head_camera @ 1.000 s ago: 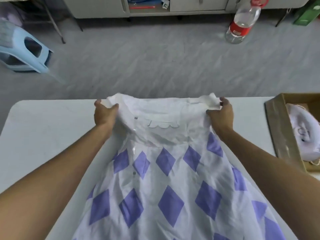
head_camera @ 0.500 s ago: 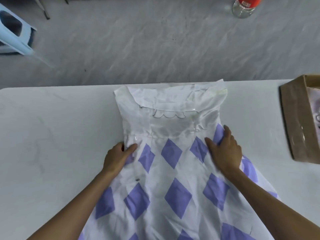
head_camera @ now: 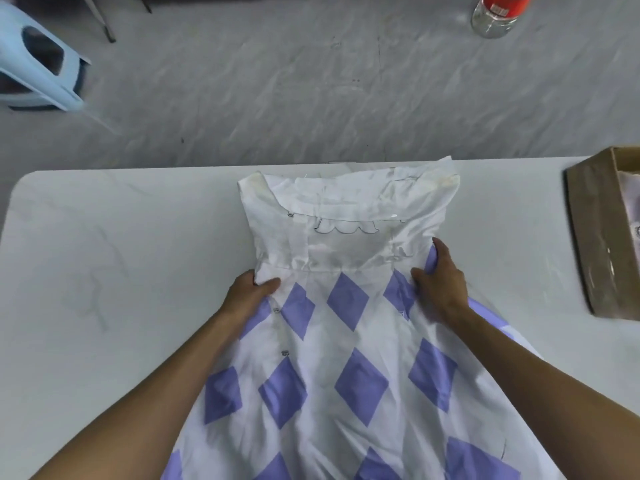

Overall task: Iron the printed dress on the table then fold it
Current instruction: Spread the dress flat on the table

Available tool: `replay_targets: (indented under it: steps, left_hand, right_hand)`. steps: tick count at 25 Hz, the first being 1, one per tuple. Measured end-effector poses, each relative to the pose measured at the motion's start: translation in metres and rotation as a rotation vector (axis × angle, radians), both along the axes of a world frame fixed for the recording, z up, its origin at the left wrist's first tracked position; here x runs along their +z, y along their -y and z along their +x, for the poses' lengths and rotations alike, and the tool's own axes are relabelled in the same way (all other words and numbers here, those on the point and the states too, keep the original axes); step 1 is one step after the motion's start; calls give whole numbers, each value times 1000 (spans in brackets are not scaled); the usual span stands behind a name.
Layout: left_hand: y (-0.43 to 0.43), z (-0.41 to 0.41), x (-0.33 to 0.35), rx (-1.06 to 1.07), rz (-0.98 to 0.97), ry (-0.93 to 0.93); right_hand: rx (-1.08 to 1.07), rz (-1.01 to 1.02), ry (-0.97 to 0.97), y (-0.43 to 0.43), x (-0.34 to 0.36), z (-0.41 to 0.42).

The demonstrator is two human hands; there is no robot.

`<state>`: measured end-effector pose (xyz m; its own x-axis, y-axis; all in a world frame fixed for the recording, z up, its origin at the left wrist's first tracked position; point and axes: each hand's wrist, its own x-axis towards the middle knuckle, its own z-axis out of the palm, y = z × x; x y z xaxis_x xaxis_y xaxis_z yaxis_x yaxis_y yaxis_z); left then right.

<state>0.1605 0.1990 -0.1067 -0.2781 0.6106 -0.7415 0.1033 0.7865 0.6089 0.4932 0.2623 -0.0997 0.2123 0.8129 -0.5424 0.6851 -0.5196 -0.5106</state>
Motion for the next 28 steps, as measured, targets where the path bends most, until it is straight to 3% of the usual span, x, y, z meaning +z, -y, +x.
replay_targets:
  steps: [3, 6, 9, 11, 13, 15, 19, 23, 28]
  left_hand:
    - [43, -9, 1, 209, 112, -146]
    - [99, -41, 13, 349, 93, -252]
    - [157, -66, 24, 251, -107, -278]
    - [202, -62, 27, 109, -345, -313]
    - [230, -41, 26, 11, -440, -301]
    - [235, -13, 24, 74, -358, -222]
    - [214, 53, 28, 297, -219, -6]
    - [215, 99, 23, 491, -161, 251]
    - [198, 179, 34, 648, -120, 766]
  right_hand:
    - [205, 139, -7, -9, 1, -38]
    - [490, 298, -95, -36, 0, -117]
    - [616, 371, 93, -14, 2, -138]
    - [637, 423, 207, 47, 2, -106]
    - [683, 402, 312, 126, 3, -63]
    - [611, 244, 439, 186, 1, -24]
    - [190, -186, 505, 226, 3, 31]
    - [423, -94, 392, 202, 1, 62]
    - [49, 294, 237, 68, -5, 114]
